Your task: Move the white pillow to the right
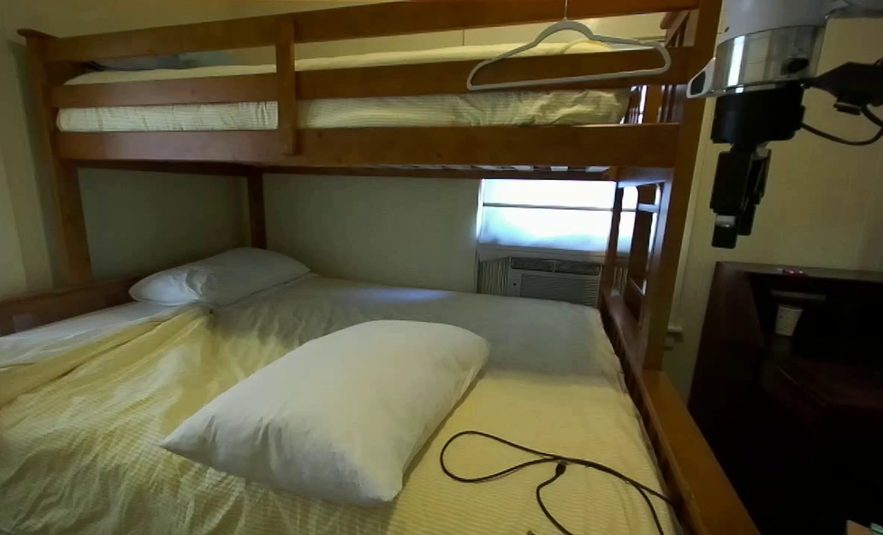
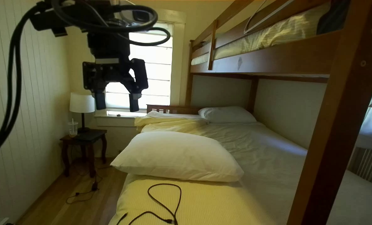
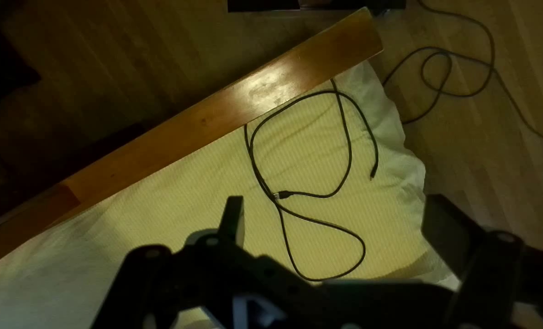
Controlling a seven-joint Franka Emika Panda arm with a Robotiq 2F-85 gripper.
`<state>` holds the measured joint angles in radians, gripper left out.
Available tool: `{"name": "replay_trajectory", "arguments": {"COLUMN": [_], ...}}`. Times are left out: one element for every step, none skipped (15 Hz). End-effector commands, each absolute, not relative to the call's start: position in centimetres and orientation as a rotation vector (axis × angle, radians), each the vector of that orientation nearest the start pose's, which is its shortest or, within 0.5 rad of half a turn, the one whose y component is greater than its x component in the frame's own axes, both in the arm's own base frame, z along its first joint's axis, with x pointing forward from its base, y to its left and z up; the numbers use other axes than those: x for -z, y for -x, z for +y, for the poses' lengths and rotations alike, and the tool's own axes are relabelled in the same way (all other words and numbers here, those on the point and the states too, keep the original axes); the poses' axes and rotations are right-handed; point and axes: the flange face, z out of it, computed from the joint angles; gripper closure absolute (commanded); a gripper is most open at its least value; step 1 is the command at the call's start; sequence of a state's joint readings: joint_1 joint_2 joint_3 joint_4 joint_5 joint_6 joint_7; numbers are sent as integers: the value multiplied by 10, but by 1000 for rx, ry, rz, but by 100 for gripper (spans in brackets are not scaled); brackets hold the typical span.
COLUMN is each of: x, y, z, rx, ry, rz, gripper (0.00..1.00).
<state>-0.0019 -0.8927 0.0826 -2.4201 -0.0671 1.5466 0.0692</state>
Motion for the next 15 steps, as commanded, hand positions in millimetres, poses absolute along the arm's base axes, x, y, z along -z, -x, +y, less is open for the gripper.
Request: {"name": "replay_trajectory", "arguments": {"x": [-579, -568, -559, -550, -541, -528, -515, -501, -488, -474, -490, -478, -469, -464, -463], "y": [-301, -323, -343, -362, -380, -399, -417, -434, -453, -473, -433, -449, -461, -468, -472], "z": [32, 37, 40, 42, 44, 45, 45, 44, 42, 39, 40, 38, 37, 36, 36], "rx": [34, 43, 50, 71, 80, 72, 67, 41, 45, 74, 91, 89, 75, 62, 56], "ry": [3236, 3209, 3173, 3139, 3105, 3079, 3052, 3027, 3002, 2972, 3035, 3020, 3014, 3010, 3007], "rz": [45, 74, 106, 156, 222, 304, 390, 454, 531, 608, 475, 524, 551, 566, 574], "gripper": [0, 0, 0, 0, 0, 0, 0, 0, 0, 0, 0, 0, 0, 0, 0]}}
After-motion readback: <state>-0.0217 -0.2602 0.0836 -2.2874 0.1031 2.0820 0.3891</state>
